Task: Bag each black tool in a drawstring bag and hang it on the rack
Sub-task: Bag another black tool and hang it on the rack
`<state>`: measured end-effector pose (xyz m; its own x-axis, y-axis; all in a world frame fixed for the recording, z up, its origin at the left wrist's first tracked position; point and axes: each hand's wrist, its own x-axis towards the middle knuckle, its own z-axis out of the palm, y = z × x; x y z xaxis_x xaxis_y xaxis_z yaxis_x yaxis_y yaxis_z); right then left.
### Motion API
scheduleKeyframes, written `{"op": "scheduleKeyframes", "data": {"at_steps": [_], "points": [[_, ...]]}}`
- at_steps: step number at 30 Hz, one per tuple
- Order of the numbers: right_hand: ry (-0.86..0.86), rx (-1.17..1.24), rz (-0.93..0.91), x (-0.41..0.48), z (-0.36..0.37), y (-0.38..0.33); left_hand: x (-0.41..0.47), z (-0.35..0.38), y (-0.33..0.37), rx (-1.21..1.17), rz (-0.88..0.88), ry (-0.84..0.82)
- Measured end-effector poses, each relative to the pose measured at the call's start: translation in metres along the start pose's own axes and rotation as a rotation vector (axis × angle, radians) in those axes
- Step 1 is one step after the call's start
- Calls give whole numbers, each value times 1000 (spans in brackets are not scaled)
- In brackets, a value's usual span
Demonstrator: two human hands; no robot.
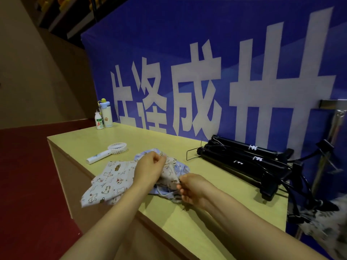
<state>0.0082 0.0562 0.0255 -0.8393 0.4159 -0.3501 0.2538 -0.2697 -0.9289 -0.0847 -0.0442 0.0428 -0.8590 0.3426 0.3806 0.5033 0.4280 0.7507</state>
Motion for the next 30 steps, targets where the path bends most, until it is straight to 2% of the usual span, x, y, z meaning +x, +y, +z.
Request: {"op": "scheduleKeyframes", "data": {"at_steps": [6, 12, 15, 19, 23, 28, 30], "points": [[70, -122, -140, -1, -30, -10, 23, 40, -2, 520, 19, -317], [17, -72, -159, 2, -30, -10, 30, 32, 1, 648, -37, -82], [-55, -1, -242, -1, -18, -16, 30, 8, 6, 507, -44, 52], [-143, 11, -473, -13, 13, -38, 26, -32, 12, 117, -104, 176], [-213, -284, -700, -32, 63, -54, 12, -79, 11, -61, -122, 320], [-423, -610, -660, -52, 102, -43, 8, -137, 8, -376, -260, 556], [-484, -700, -710, -61, 113, -36, 6, -162, 7, -411, -261, 618]]}}
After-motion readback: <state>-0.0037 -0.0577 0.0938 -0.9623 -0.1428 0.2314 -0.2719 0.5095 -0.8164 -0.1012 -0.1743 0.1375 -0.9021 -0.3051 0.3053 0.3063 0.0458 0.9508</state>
